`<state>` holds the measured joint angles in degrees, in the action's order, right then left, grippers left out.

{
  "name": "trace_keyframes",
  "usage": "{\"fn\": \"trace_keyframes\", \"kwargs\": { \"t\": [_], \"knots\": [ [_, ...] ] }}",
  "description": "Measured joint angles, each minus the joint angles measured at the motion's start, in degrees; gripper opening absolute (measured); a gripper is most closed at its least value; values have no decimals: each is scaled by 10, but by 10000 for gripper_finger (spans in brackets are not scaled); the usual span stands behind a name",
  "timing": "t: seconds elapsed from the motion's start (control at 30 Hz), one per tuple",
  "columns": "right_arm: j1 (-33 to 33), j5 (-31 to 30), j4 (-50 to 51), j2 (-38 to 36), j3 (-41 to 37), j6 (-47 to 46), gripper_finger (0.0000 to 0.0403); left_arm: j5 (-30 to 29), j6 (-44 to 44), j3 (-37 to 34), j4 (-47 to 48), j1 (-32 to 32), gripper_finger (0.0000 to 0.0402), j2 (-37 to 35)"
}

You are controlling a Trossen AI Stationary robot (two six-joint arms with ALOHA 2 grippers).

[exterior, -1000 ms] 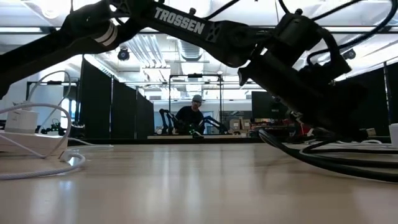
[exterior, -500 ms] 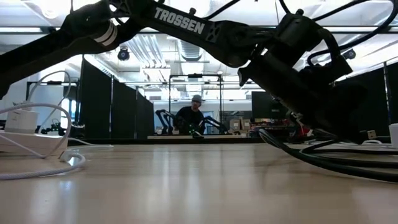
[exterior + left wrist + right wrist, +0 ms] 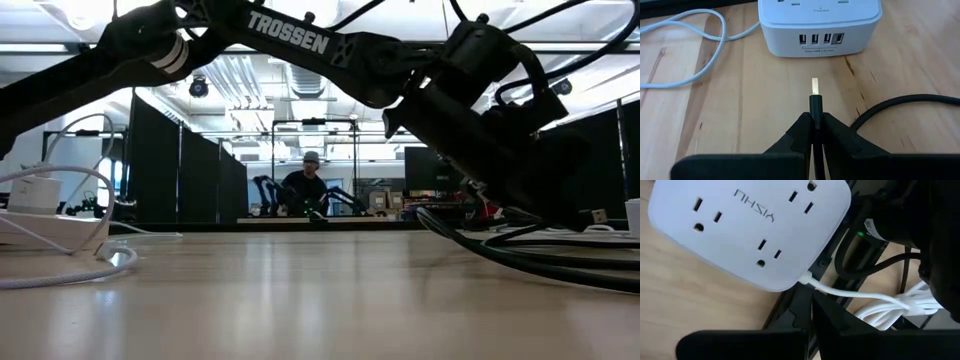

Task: Insert USB
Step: Insert the bottom black charger cable into the right white outlet extension

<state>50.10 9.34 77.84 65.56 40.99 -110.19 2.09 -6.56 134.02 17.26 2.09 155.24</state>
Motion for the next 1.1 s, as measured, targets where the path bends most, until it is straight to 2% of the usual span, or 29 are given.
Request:
{"fn": "trace_keyframes", "kwargs": {
  "t": [0.4,0.7,1.1],
  "knots": [
    [-50,32,-1,115,0,41,0,0,-4,0,53,1,22,-3],
    [-66,41,-2,135,0,56,0,0,-9,0,57,1,22,-3],
    [-66,-46,-52,134,13,73,0,0,-15,0,60,1,22,-4]
  ]
}}
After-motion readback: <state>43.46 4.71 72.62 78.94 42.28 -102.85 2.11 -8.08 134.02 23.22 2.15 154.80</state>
